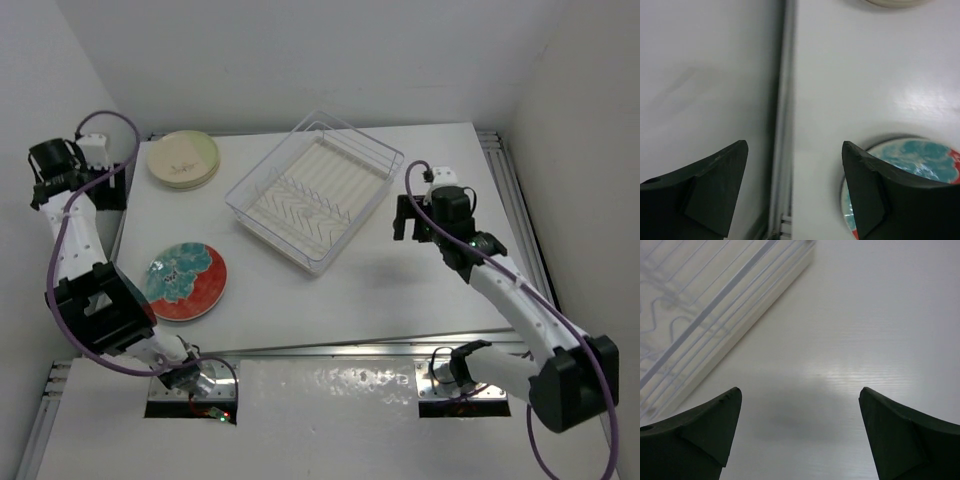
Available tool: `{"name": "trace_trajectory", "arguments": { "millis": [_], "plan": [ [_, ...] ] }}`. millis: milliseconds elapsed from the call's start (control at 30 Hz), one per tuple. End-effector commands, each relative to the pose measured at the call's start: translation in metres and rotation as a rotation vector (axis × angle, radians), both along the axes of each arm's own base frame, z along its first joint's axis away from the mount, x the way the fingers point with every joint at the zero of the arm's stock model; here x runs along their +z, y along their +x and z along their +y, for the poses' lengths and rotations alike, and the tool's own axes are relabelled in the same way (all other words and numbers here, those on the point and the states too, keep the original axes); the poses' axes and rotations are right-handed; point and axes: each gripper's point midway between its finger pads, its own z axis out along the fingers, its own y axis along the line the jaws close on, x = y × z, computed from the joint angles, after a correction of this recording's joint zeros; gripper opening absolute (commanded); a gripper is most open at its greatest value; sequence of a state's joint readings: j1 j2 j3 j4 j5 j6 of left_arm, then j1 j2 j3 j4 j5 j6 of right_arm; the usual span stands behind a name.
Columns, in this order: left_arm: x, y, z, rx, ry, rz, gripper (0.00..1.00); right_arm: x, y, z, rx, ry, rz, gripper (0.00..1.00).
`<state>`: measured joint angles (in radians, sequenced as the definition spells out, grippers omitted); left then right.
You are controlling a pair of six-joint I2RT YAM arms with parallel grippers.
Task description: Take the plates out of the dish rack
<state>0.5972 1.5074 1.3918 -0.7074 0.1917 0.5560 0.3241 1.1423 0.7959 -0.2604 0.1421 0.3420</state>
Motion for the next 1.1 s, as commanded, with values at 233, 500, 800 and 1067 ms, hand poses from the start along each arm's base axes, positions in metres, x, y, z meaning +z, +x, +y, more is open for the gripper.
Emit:
{"name": "trace_trajectory", "arguments": {
  "millis": [233, 500, 800, 1067],
  "plan": [
    [0.144, -0.036, 0.089, 0.573, 0.402, -0.148, 0.83, 0.075, -0.018, -0.149, -0.607, -0.387, -0.293, 0.99],
    [0.131, -0.072, 0.088, 0.685, 0.457, -0.068, 0.93, 0.071, -0.01, -0.15, -0.557, -0.334, -0.301, 0.99],
    [0.136, -0.083, 0.08, 0.676, 0.463, -0.093, 0.93, 0.062, -0.007, -0.143, -0.521, -0.31, -0.298, 0.99],
    [0.138, -0.085, 0.075, 0.66, 0.456, -0.104, 0.93, 0.054, -0.007, -0.139, -0.496, -0.303, -0.278, 0.99]
  ]
}}
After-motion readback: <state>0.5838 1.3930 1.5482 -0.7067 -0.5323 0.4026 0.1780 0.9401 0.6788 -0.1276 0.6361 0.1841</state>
